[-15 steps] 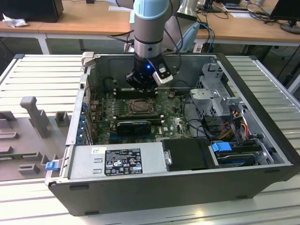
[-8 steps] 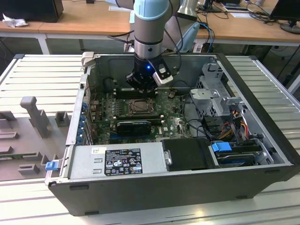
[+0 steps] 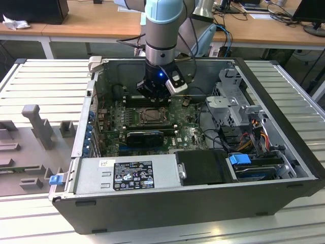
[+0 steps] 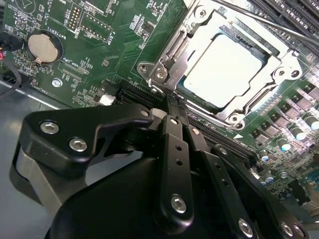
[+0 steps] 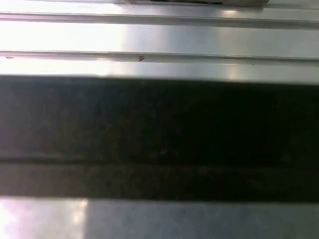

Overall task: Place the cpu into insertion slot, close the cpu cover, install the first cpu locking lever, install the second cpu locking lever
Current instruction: 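Install the first cpu locking lever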

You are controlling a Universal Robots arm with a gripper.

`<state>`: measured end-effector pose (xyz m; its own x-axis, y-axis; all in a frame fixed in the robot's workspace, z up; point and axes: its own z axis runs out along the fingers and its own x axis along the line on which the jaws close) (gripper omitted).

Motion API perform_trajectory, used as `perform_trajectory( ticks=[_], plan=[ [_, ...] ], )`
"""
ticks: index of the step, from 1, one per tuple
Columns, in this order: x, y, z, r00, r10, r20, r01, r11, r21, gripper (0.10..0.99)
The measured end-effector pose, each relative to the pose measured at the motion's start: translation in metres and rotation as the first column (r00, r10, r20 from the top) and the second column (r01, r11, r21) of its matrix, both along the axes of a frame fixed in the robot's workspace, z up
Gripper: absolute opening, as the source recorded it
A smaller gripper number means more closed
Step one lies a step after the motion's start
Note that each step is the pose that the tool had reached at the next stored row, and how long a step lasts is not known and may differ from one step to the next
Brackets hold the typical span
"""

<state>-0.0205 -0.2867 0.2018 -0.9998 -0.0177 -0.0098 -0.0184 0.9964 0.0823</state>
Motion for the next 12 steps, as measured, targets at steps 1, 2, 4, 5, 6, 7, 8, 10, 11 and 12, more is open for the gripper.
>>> perform_trajectory(
  ticks=[1,2,4,5,6,7,8,10,11,12],
  plan=[
    [0.0001,0.0,-0.0007,1.0,0.0,-0.0013,0.0,1.0,0.0,0.106],
    [0.0003,-0.0001,-0.0008,1.0,0.0,-0.0024,0.0,1.0,0.0,0.106],
    [0.0014,-0.0001,-0.0011,1.0,0.0,-0.0049,0.0,1.0,0.002,0.106],
    [0.0017,-0.0001,-0.0012,1.0,0.0,-0.0053,0.0,1.0,0.003,0.106],
    [0.0021,0.0,-0.0013,1.0,0.0,-0.0056,0.0,1.0,0.004,0.106],
    [0.0023,0.0,-0.0013,1.0,0.0,-0.0059,0.0,1.0,0.005,0.106],
    [0.0025,0.0,-0.0013,1.0,0.0,-0.0061,0.0,1.0,0.005,0.106],
    [0.0025,0.0,-0.0013,1.0,0.0,-0.0061,0.0,1.0,0.007,0.106],
    [0.0025,0.0001,-0.0013,1.0,0.0,-0.0062,0.0,1.0,0.007,0.106],
    [0.0026,0.0001,-0.0013,1.0,0.0,-0.0061,0.0,1.0,0.008,0.106]
  ],
)
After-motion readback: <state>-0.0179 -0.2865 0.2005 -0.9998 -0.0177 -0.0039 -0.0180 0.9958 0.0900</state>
